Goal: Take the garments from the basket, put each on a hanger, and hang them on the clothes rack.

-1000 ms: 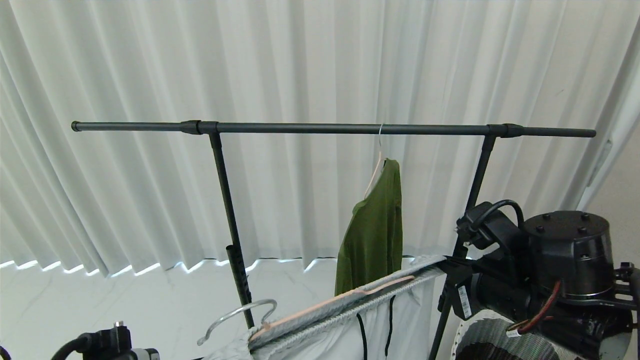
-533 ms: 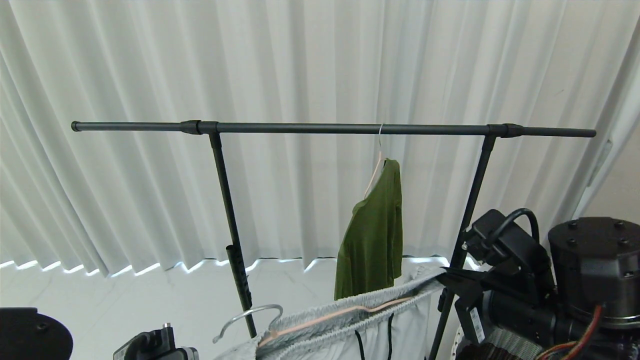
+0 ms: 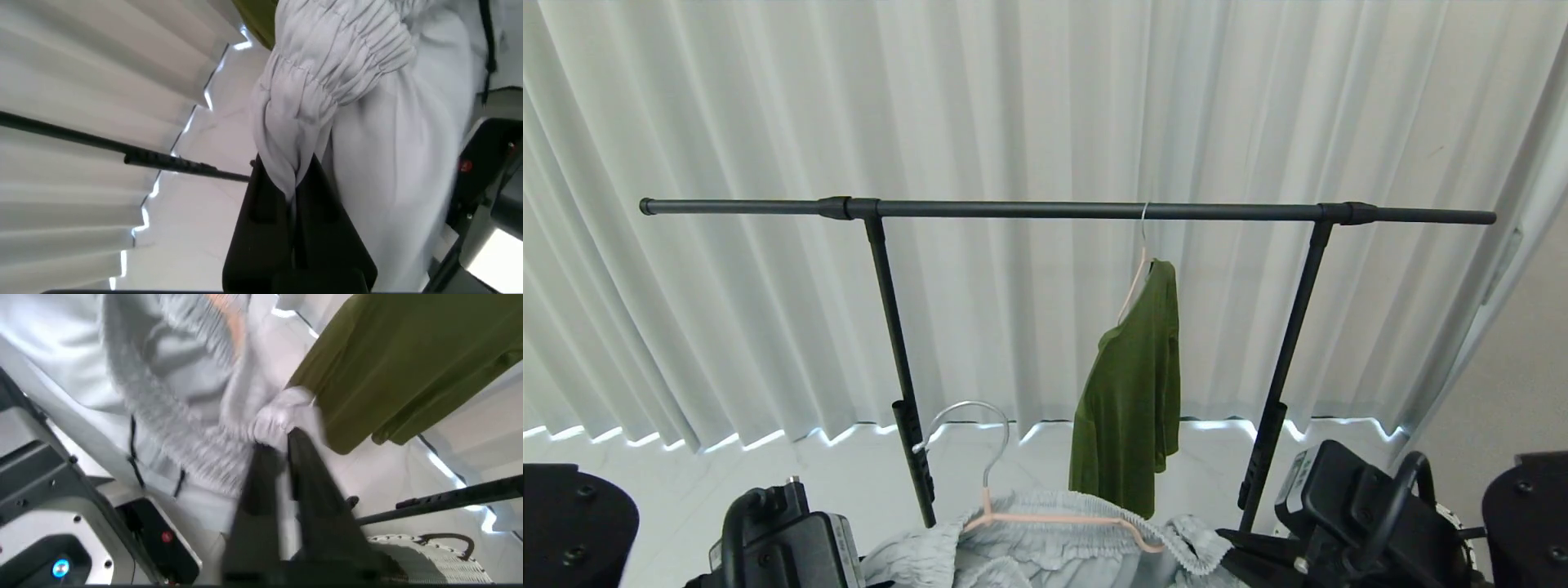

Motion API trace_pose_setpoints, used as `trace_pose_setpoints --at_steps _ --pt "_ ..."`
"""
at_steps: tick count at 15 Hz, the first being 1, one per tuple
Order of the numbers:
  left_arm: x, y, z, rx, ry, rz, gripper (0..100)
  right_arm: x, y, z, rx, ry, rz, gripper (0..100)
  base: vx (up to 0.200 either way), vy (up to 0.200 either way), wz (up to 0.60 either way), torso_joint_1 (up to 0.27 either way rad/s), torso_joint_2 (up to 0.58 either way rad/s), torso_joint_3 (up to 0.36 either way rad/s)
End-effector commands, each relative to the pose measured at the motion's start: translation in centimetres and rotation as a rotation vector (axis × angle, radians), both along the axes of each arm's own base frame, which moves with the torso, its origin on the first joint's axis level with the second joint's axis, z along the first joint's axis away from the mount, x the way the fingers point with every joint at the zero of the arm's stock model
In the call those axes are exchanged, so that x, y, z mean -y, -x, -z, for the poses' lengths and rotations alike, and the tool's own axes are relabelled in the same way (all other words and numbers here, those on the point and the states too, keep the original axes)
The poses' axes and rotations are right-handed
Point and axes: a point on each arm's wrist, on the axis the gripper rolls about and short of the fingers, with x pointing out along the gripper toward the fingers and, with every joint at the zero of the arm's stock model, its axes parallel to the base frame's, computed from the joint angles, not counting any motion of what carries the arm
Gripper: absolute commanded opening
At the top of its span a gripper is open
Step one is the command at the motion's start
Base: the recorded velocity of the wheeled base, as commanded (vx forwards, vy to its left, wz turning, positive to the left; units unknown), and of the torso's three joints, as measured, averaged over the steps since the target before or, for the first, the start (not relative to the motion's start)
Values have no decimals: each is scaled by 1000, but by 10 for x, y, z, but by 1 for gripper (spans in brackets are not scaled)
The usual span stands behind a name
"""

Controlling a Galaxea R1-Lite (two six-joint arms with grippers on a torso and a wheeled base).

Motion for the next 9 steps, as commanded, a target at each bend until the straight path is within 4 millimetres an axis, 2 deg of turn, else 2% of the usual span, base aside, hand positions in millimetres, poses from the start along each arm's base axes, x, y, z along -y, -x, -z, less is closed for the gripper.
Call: trace_pose_setpoints --at_steps 1,7,9 --pt "0 0 -6 24 18 -10 0 1 5 2 -5 12 -21 100 0 0 0 0 0 0" --pt "-9 11 -21 107 110 13 0 25 13 17 9 81 -36 100 0 0 0 0 0 0" --pt "-10 17 -23 117 131 43 0 24 12 18 5 86 -39 100 0 0 0 0 0 0"
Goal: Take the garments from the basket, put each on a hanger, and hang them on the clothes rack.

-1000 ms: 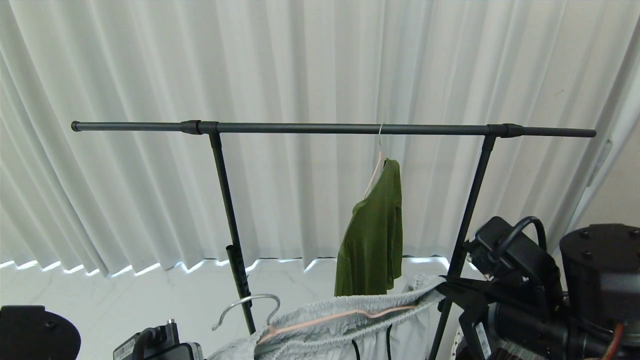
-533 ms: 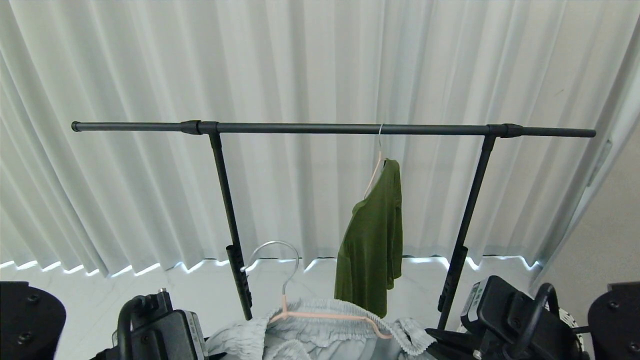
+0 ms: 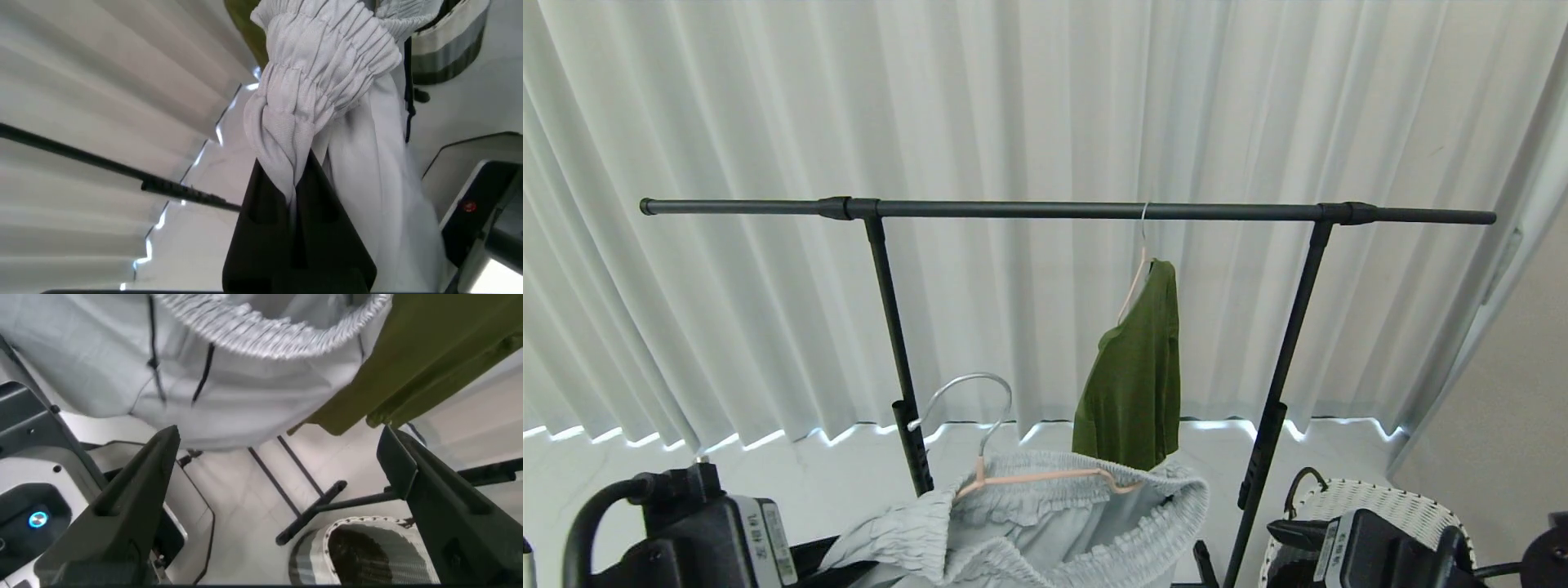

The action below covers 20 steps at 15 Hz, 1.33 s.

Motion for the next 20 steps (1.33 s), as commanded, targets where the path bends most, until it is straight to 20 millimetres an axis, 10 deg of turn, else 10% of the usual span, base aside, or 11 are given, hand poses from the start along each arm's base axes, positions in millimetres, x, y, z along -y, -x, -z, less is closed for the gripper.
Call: trace_pose_setpoints --at_steps 1,13,20 --pt "-3 6 -3 20 23 22 0 -2 -3 -1 3 1 6 100 0 0 0 0 0 0" --pt "12 22 10 -16 -33 206 0 -47 -42 -14 28 17 -318 100 0 0 0 0 0 0" --pt "14 22 8 -4 -28 222 0 -60 -33 -1 -49 57 -418 100 0 0 0 0 0 0"
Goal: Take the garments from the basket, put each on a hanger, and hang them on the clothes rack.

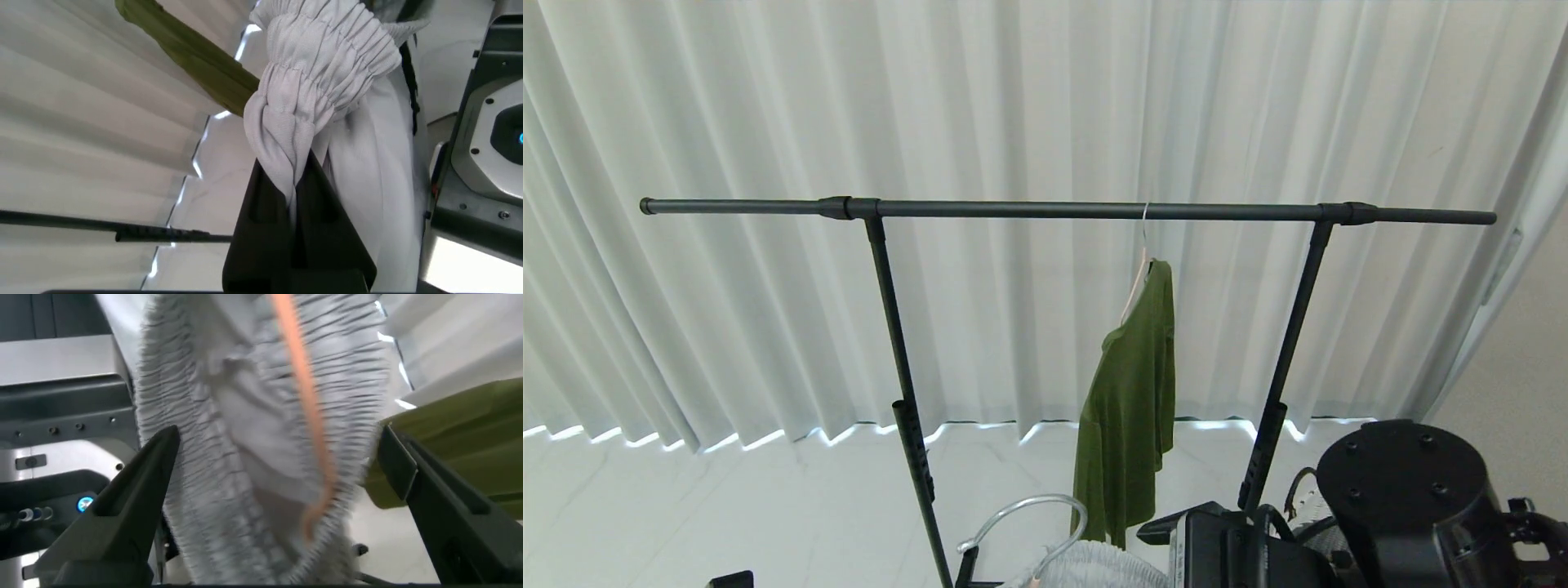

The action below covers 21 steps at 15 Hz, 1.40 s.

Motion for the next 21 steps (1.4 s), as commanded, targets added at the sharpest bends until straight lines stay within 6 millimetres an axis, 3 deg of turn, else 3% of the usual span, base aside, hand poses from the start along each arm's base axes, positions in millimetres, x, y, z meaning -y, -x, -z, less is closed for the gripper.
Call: trace_pose_setpoints --at_steps 1,9,10,18,19,21 --pt "1 0 -1 8 6 3 0 -4 -1 4 -12 13 -7 100 0 0 0 0 0 0" --pt "8 -4 -1 15 15 4 0 -10 -2 3 -8 6 -14 100 0 0 0 0 0 0" --pt "8 -4 0 15 14 4 0 -11 -2 3 -7 6 -15 0 0 0 0 0 0 0" --pt "6 -3 -1 18 17 0 0 -9 -1 1 3 1 -5 0 0 0 0 0 0 0" --pt "6 -4 0 20 14 -3 100 -8 -2 0 7 -1 -3 0 0 0 0 0 0 0" --pt "6 -4 0 18 14 -12 100 -5 -1 -4 25 -11 12 0 0 0 0 0 0 0"
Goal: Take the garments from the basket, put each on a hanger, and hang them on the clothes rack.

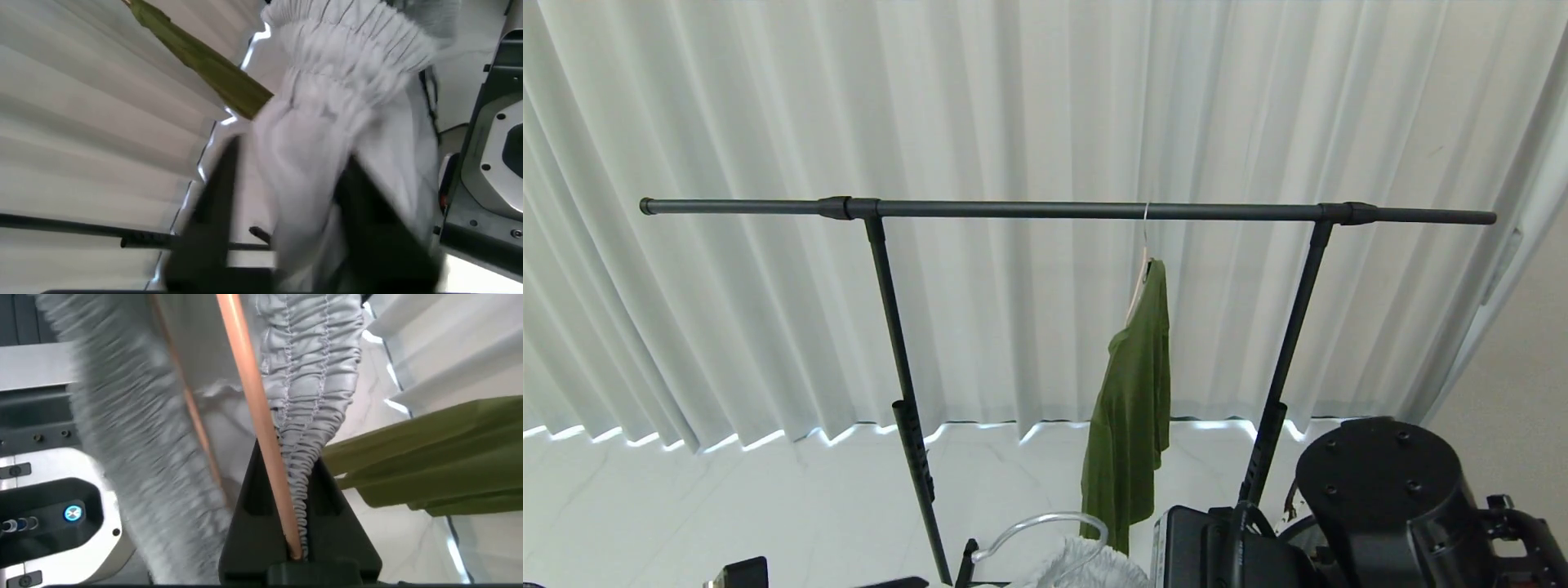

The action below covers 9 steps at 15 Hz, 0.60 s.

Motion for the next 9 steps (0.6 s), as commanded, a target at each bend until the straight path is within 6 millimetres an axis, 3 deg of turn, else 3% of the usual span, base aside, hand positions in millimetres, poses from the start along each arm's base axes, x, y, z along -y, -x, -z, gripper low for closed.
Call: trace_pose_setpoints --at_steps 1,7,9 --pt "-2 -1 2 -6 -5 -17 100 5 1 -7 17 -23 12 0 0 0 0 0 0 0" --pt "-20 -20 2 0 21 -230 100 45 -12 -16 71 -41 155 0 0 0 0 0 0 0" --pt "-32 -25 11 -17 0 -319 100 60 -14 -21 81 -52 201 0 0 0 0 0 0 0"
